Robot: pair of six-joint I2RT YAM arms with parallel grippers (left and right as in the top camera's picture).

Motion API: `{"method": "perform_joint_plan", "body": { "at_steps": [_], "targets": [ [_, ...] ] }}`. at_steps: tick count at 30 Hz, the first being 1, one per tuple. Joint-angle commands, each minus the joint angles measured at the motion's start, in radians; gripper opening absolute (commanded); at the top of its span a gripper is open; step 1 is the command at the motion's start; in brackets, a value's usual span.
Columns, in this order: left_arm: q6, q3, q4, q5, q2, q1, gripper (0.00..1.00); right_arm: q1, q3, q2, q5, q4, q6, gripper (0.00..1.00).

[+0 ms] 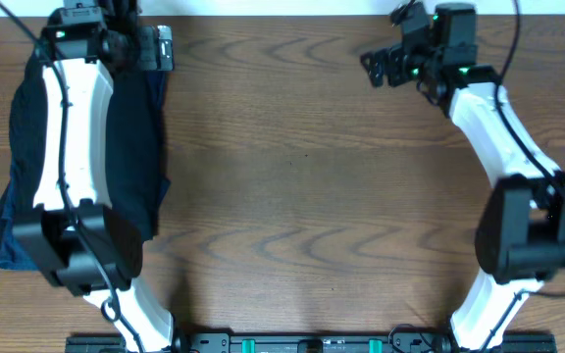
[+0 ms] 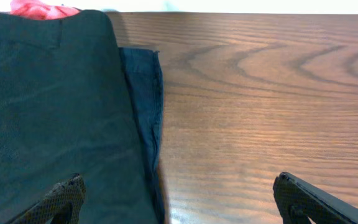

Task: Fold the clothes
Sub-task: 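Reach the left gripper to the top of the clothes stack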

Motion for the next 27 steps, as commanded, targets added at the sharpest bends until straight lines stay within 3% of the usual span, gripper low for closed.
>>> {"method": "perform_joint_plan", "body": {
  "at_steps": [1,15,19,22,23,27],
  "targets": [
    [0.051,0.018,0.016,-0.016,0.046,0.006,0.98,-0.008,0.012,0.048,-0.086,-0.010,-0.007,0.99],
    [0.024,0.016,0.011,-0.317,0.283,0.002,0.97,-0.006,0.005,0.072,-0.092,-0.050,-0.008,0.99],
    [0.012,0.016,0.013,-0.363,0.339,0.002,0.84,-0.006,0.005,0.072,-0.092,-0.049,-0.008,0.98],
    [-0.027,0.016,0.018,-0.418,0.347,0.003,0.65,-0.006,0.005,0.072,-0.092,-0.048,-0.008,0.98],
    [-0.029,0.017,0.020,-0.430,0.345,0.003,0.54,-0.006,0.005,0.072,-0.092,-0.048,-0.008,0.97],
    [-0.038,0.017,0.024,-0.463,0.325,0.003,0.36,-0.006,0.005,0.072,-0.101,-0.037,-0.008,0.99]
  ]
}}
